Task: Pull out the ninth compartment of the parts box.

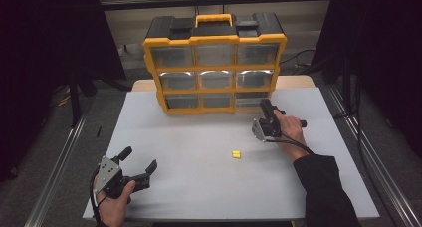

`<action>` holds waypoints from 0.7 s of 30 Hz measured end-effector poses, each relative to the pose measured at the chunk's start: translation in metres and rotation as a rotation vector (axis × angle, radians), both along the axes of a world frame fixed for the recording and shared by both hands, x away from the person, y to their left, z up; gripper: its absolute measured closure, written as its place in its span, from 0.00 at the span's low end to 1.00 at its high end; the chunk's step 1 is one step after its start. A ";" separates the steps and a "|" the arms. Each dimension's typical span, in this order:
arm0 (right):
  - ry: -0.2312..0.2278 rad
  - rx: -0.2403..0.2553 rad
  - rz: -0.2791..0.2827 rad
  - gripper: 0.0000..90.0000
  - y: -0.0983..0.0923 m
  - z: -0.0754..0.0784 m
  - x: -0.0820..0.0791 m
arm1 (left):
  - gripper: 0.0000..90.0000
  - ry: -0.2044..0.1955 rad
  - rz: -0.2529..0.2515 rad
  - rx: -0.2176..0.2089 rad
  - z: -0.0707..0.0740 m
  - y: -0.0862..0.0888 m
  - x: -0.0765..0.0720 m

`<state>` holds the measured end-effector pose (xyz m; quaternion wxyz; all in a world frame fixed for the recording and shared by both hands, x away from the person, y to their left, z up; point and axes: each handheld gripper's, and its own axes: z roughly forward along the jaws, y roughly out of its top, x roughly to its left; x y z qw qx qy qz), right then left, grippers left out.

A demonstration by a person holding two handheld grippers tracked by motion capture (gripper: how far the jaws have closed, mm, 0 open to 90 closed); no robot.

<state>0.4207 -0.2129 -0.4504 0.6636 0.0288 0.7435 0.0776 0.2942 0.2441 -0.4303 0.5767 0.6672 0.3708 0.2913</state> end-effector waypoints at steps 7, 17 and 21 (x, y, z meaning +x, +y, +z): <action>-0.005 -0.005 -0.001 0.89 0.000 0.000 -0.005 | 0.04 -0.004 -0.001 0.008 0.000 0.000 0.000; -0.020 -0.013 0.012 0.89 0.001 -0.001 -0.012 | 0.04 -0.005 -0.005 0.011 0.001 0.000 0.000; -0.018 -0.008 0.008 0.89 0.001 -0.002 -0.014 | 0.04 -0.006 -0.005 0.012 0.001 0.000 0.000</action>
